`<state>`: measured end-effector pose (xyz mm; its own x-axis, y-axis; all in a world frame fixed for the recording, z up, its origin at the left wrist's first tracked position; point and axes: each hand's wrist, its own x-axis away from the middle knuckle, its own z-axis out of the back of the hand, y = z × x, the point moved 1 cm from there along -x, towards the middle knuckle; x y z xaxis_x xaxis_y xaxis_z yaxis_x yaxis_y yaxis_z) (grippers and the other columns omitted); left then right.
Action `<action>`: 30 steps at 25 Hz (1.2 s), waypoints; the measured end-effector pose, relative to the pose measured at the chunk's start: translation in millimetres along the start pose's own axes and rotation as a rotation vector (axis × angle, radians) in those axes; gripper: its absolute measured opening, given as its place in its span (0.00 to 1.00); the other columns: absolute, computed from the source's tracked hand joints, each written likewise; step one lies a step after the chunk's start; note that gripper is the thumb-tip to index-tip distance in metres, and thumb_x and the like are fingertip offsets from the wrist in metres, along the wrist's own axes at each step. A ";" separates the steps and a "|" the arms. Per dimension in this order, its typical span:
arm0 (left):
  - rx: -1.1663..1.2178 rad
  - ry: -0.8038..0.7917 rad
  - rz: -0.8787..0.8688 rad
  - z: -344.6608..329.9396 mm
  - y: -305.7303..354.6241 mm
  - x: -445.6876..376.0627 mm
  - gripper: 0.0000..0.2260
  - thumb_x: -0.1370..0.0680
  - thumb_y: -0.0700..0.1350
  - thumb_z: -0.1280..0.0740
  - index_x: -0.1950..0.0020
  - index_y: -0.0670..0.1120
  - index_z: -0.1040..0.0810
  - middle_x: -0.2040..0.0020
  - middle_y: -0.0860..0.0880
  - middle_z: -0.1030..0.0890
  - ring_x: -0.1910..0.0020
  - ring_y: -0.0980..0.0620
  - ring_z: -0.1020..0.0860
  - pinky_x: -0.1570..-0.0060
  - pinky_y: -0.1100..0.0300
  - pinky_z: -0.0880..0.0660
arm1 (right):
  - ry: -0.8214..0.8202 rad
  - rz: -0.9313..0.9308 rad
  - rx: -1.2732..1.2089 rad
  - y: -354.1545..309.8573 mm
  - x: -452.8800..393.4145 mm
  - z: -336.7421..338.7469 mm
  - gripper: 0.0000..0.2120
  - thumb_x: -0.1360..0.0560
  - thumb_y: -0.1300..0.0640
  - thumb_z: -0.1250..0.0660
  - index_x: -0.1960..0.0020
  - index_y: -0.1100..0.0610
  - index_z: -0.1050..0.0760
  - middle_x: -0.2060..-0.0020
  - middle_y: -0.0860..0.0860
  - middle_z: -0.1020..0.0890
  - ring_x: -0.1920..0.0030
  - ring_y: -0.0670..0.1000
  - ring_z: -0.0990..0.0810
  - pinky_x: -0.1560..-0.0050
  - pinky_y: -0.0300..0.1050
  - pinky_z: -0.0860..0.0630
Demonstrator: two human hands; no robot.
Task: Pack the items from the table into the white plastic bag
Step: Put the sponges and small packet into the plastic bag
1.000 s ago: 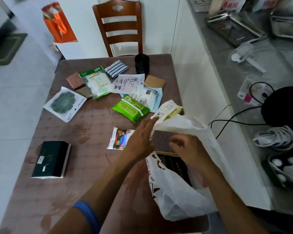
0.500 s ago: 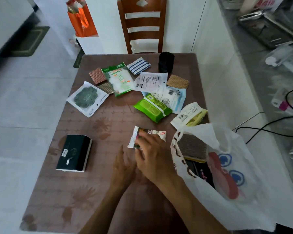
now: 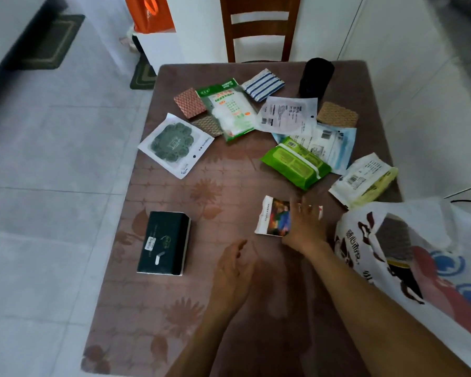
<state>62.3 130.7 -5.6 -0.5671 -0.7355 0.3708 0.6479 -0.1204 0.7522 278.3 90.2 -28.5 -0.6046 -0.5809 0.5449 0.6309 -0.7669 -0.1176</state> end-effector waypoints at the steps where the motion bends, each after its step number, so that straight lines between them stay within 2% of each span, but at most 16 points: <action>1: 0.023 0.010 -0.008 3.9 0.3 0.6 0.21 0.23 0.48 0.34 0.30 0.53 0.31 0.34 0.55 0.27 0.38 0.58 0.27 0.39 0.54 0.25 | 0.016 -0.001 0.015 -1.6 -3.3 7.1 0.55 0.35 0.48 0.22 0.22 0.56 0.56 0.24 0.61 0.43 0.25 0.65 0.45 0.29 0.61 0.40; 4: 0.105 0.100 -0.025 13.4 4.0 4.8 0.18 0.23 0.42 0.34 0.36 0.57 0.28 0.38 0.59 0.26 0.42 0.60 0.26 0.47 0.61 0.23 | 0.085 -0.030 -0.023 -7.8 -2.5 9.6 0.47 0.36 0.48 0.23 0.26 0.60 0.43 0.32 0.62 0.30 0.33 0.62 0.31 0.34 0.55 0.31; 6: 0.188 0.175 0.006 14.9 8.6 6.4 0.19 0.24 0.39 0.33 0.39 0.59 0.27 0.40 0.58 0.25 0.44 0.61 0.25 0.52 0.63 0.24 | 0.041 -0.132 -0.348 -10.2 12.8 -4.3 0.35 0.37 0.47 0.23 0.35 0.60 0.29 0.41 0.59 0.20 0.46 0.57 0.21 0.46 0.49 0.23; 8: 0.295 0.200 0.091 10.6 17.5 6.7 0.19 0.24 0.41 0.32 0.37 0.57 0.28 0.40 0.54 0.24 0.45 0.59 0.24 0.54 0.65 0.26 | -0.042 -0.233 -0.716 -15.2 38.4 -17.4 0.24 0.34 0.48 0.24 0.43 0.58 0.22 0.48 0.56 0.16 0.55 0.54 0.18 0.54 0.45 0.22; 11: 0.531 0.081 0.246 -2.0 45.3 7.3 0.25 0.26 0.48 0.28 0.31 0.52 0.30 0.38 0.51 0.24 0.42 0.53 0.22 0.50 0.58 0.22 | -0.030 -0.219 -0.893 -22.5 80.4 -22.5 0.22 0.32 0.43 0.27 0.42 0.53 0.22 0.49 0.51 0.16 0.53 0.51 0.17 0.52 0.47 0.21; 12: 0.584 0.053 0.241 -6.7 57.8 9.7 0.24 0.27 0.48 0.27 0.32 0.51 0.29 0.39 0.51 0.22 0.43 0.53 0.21 0.49 0.55 0.20 | -0.002 -0.183 -0.941 -20.9 95.9 -17.6 0.20 0.31 0.42 0.28 0.43 0.51 0.22 0.50 0.50 0.16 0.54 0.50 0.17 0.51 0.50 0.20; 14: 0.575 0.098 0.201 -11.3 81.8 15.4 0.20 0.28 0.44 0.25 0.38 0.48 0.25 0.44 0.49 0.18 0.48 0.53 0.18 0.49 0.52 0.19 | 0.058 -0.103 -1.046 -13.8 125.5 2.1 0.13 0.30 0.46 0.28 0.47 0.48 0.24 0.54 0.47 0.17 0.55 0.47 0.18 0.50 0.53 0.19; 16: 0.623 0.154 0.179 -17.9 111.3 21.0 0.16 0.27 0.40 0.27 0.40 0.44 0.23 0.46 0.45 0.17 0.50 0.50 0.17 0.50 0.51 0.19 | 0.113 -0.005 -1.079 8.5 150.9 33.5 0.16 0.33 0.47 0.26 0.49 0.46 0.27 0.55 0.45 0.19 0.56 0.44 0.19 0.52 0.49 0.19; 18: 0.787 0.131 0.165 -24.3 143.6 26.2 0.14 0.24 0.37 0.32 0.39 0.42 0.23 0.46 0.44 0.16 0.49 0.48 0.17 0.53 0.53 0.18 | 0.187 0.113 -1.062 36.8 170.5 63.4 0.22 0.36 0.44 0.23 0.46 0.44 0.29 0.52 0.43 0.19 0.52 0.41 0.20 0.52 0.44 0.20; 21: 1.000 0.003 0.097 -38.9 198.4 39.7 0.10 0.23 0.35 0.35 0.44 0.44 0.21 0.54 0.48 0.14 0.56 0.52 0.16 0.63 0.62 0.19 | 0.242 0.189 -1.211 86.1 199.6 98.7 0.31 0.38 0.46 0.20 0.40 0.41 0.30 0.43 0.41 0.21 0.43 0.42 0.21 0.45 0.44 0.20; 22: 1.030 -0.053 0.067 -44.0 216.5 47.5 0.09 0.24 0.35 0.35 0.46 0.44 0.20 0.55 0.49 0.14 0.57 0.53 0.16 0.63 0.62 0.19 | 0.253 0.187 -1.273 103.6 207.7 107.3 0.31 0.37 0.49 0.20 0.38 0.42 0.29 0.42 0.42 0.20 0.42 0.43 0.20 0.44 0.45 0.20; 24: 1.057 -0.191 -0.008 -61.4 250.5 62.9 0.10 0.27 0.38 0.33 0.46 0.44 0.20 0.54 0.49 0.13 0.55 0.53 0.16 0.59 0.60 0.18 | 0.256 0.187 -1.350 142.7 222.2 124.0 0.26 0.35 0.52 0.22 0.40 0.43 0.25 0.45 0.44 0.16 0.45 0.45 0.17 0.45 0.48 0.19; 26: 1.015 -0.274 -0.090 -80.8 277.6 75.4 0.11 0.26 0.39 0.33 0.44 0.45 0.21 0.52 0.51 0.14 0.53 0.54 0.16 0.59 0.61 0.18 | 0.240 0.175 -1.430 180.2 231.4 135.3 0.22 0.36 0.52 0.25 0.43 0.45 0.22 0.49 0.45 0.14 0.49 0.47 0.15 0.48 0.49 0.18; 27: 0.916 -0.260 -0.149 -90.2 282.8 79.0 0.09 0.24 0.40 0.34 0.44 0.46 0.22 0.53 0.52 0.14 0.54 0.55 0.16 0.60 0.61 0.19 | 0.234 0.149 -1.476 196.8 233.0 138.3 0.20 0.35 0.54 0.25 0.43 0.46 0.21 0.50 0.46 0.14 0.51 0.48 0.15 0.52 0.47 0.18; 28: 0.729 -0.180 -0.239 -97.5 282.3 81.6 0.08 0.22 0.41 0.34 0.44 0.47 0.22 0.53 0.53 0.15 0.55 0.57 0.16 0.60 0.61 0.19 | 0.236 0.111 -1.500 213.3 232.6 138.9 0.19 0.33 0.56 0.26 0.43 0.47 0.21 0.52 0.47 0.13 0.52 0.49 0.14 0.56 0.45 0.18; 30: 0.239 0.097 -0.447 -109.4 263.4 80.4 0.08 0.23 0.44 0.31 0.44 0.49 0.22 0.50 0.53 0.18 0.52 0.58 0.20 0.56 0.57 0.20 | 0.262 0.025 -1.440 244.7 226.5 135.6 0.15 0.29 0.60 0.27 0.44 0.47 0.21 0.52 0.49 0.13 0.53 0.52 0.14 0.60 0.47 0.18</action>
<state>243.0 -33.0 162.7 -0.7051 -0.7066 -0.0592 0.2124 -0.2901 0.9331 361.6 -192.1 178.7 -0.7695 -0.5090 0.3857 -0.2836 -0.2687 -0.9205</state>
